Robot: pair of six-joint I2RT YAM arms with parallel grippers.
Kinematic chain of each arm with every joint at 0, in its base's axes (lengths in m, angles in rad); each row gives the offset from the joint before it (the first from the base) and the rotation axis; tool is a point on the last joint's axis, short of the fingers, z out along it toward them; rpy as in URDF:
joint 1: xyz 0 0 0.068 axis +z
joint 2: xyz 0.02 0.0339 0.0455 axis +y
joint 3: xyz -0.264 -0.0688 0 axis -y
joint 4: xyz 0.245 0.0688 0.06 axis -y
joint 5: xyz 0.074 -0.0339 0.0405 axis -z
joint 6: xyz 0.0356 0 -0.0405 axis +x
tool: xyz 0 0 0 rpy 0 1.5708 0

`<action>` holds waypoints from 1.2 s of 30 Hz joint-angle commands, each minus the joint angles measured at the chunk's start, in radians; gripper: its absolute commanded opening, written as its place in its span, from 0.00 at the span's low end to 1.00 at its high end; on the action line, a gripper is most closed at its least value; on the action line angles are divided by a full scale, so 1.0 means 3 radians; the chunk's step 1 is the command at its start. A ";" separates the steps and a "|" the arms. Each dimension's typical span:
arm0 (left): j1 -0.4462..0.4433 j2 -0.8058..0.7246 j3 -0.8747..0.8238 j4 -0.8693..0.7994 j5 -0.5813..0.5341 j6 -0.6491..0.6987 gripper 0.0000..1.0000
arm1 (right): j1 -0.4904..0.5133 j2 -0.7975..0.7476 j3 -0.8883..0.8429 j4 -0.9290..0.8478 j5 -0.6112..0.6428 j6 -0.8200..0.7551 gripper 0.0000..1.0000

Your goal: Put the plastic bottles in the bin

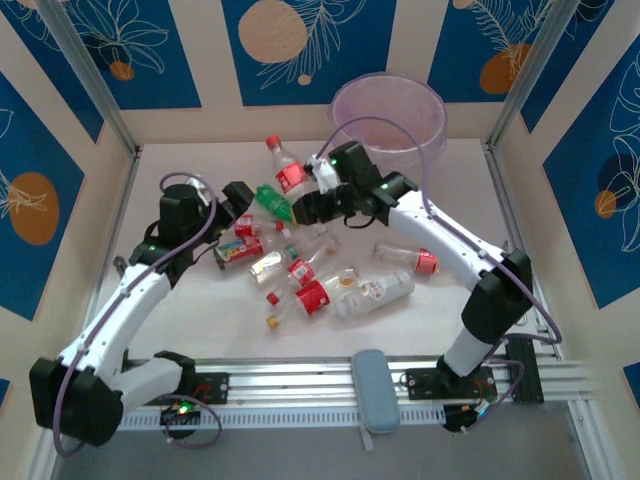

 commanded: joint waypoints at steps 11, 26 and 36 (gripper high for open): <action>0.0243 -0.0238 -0.0100 -0.0694 0.0229 0.0390 1.00 | -0.1013 0.0297 0.1721 -0.0514 0.0392 -0.0681 0.42; 0.0245 -0.0467 -0.0016 -0.1384 0.0155 0.0861 1.00 | -0.1622 0.1352 0.2480 -0.0610 0.0405 -0.0634 0.40; 0.0245 -0.0393 -0.0083 -0.1240 0.0222 0.0840 0.99 | -0.1660 0.1225 0.1559 0.0041 0.0226 -0.0655 0.48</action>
